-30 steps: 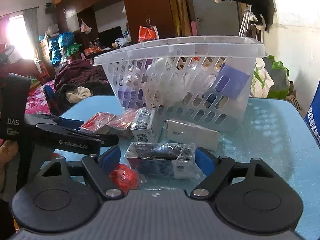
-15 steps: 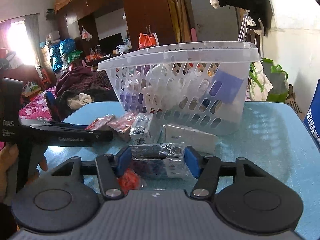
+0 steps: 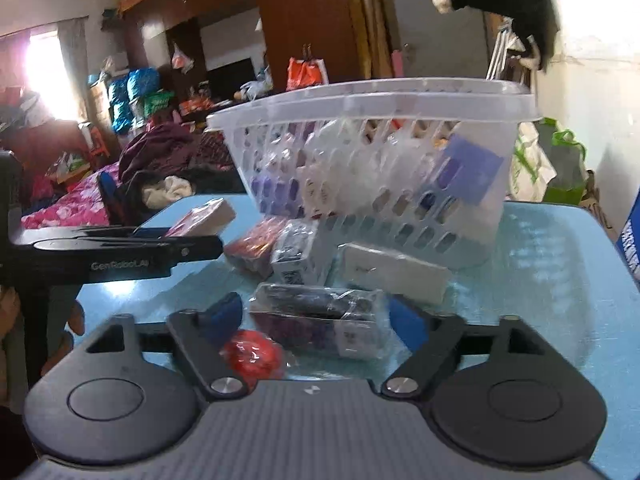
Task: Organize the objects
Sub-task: 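Lift both held items over the white basket and open both grippers, then grasp clear-wrapped red ball with left gripper while right grasps grey packet, then carry both held items over the white basket and open both grippers, then grasp red box with left gripper while right grasps white barcode box, then lift both held boxes over the white basket and open both grippers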
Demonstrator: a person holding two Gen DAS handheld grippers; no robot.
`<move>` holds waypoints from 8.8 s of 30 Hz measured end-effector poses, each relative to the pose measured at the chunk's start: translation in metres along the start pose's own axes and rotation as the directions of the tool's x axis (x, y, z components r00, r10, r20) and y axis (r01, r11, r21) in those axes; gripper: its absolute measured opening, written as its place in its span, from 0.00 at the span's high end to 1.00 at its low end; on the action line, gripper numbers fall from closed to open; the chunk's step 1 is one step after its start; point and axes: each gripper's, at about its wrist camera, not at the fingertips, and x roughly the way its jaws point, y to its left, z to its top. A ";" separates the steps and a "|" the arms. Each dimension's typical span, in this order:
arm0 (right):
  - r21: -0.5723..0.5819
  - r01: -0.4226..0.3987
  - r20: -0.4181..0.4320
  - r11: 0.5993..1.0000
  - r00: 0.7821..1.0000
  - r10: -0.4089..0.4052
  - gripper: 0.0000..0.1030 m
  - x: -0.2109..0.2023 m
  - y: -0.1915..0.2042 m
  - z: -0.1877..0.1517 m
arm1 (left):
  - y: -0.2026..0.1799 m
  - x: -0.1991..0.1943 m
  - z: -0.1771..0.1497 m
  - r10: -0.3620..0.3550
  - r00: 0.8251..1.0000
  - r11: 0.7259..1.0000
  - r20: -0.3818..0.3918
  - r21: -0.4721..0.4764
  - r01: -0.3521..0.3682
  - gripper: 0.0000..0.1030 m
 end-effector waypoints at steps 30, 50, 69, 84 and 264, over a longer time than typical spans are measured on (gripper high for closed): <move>-0.092 0.085 0.324 0.992 0.945 -0.051 0.28 -0.087 0.002 0.008 | -0.024 -0.062 0.001 -0.124 0.963 0.992 0.241 0.020 0.123 0.46; -0.110 0.198 0.361 0.974 0.921 -0.147 0.28 -0.001 -0.043 0.139 | -0.055 0.029 0.150 -0.068 0.989 0.996 0.129 -0.053 0.075 0.46; 0.032 0.089 0.283 0.996 0.954 -0.094 0.00 -0.065 -0.056 0.041 | -0.048 -0.033 0.035 -0.126 0.991 0.991 0.044 0.059 0.123 0.13; 0.206 0.107 0.132 0.973 0.982 -0.136 0.00 -0.024 -0.066 0.021 | -0.098 -0.009 -0.028 -0.122 0.984 0.974 -0.127 0.176 0.143 0.52; -0.049 0.182 0.339 0.982 0.928 -0.155 0.60 -0.004 -0.065 0.125 | -0.048 0.048 0.133 0.060 0.985 0.994 0.159 -0.100 -0.045 0.46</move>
